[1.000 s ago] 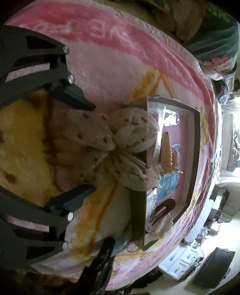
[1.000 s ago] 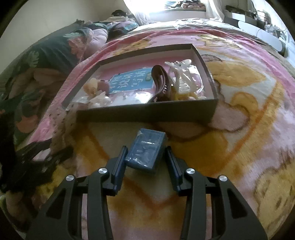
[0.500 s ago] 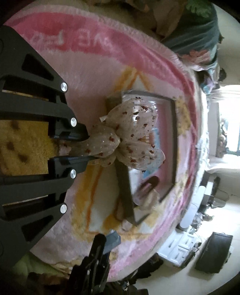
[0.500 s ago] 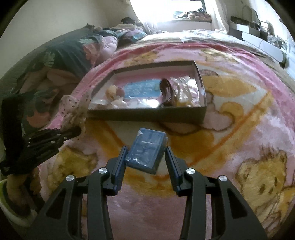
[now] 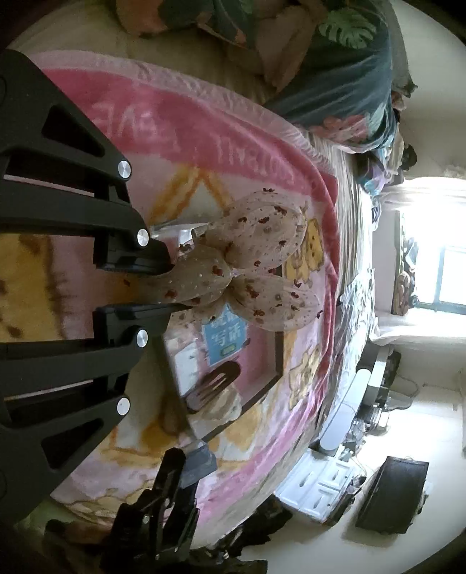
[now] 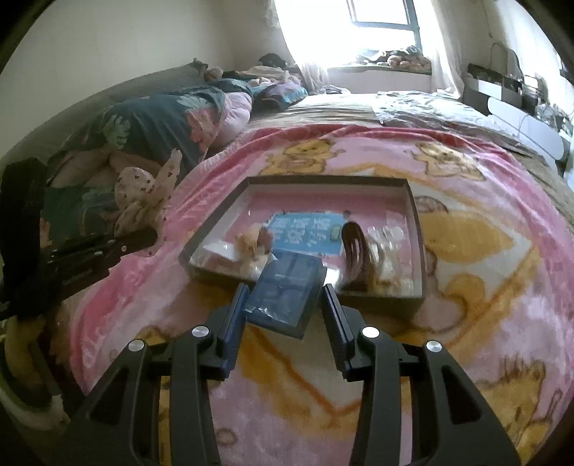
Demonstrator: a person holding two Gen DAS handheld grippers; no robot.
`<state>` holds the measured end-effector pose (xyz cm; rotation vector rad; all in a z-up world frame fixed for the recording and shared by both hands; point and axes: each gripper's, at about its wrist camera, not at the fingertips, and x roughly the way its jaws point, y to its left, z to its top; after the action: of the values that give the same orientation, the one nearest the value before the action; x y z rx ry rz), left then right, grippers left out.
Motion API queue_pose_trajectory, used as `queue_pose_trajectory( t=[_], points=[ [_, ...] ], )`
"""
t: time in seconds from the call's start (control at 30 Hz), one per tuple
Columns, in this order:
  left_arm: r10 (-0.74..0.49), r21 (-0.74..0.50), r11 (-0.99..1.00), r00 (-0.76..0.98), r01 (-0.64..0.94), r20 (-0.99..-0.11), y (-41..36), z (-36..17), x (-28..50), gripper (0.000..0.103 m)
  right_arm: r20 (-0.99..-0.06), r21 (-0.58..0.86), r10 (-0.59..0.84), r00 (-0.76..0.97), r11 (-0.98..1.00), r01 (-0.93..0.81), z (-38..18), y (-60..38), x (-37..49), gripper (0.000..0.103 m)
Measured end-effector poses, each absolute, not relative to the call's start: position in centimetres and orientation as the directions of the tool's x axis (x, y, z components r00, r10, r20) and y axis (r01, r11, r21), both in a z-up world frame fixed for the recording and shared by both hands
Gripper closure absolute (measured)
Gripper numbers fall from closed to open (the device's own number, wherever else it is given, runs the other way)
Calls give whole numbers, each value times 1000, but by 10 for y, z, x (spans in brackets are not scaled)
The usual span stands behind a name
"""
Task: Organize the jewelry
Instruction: 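Carry the bow and blue box into the display box, open both tools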
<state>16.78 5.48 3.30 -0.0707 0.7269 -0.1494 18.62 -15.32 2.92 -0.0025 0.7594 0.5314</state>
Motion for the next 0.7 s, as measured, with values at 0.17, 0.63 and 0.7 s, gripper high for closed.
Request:
queue_pose_trajectory(
  t=[0.17,0.63,0.7],
  points=[
    [-164,-127,986,732,106,-662,55,33,191,97,-651,170,447,613,874,-456,31,-148,205,63],
    [-202,-150,979,688,135,-697,33,8,231,96,-680,148,396,617,899,-413,10,-151,248,63],
    [-207,-153,978,683,140,-700,30,5,234,96,-686,147,391,614,900,-410,6,-151,252,63]
  ],
)
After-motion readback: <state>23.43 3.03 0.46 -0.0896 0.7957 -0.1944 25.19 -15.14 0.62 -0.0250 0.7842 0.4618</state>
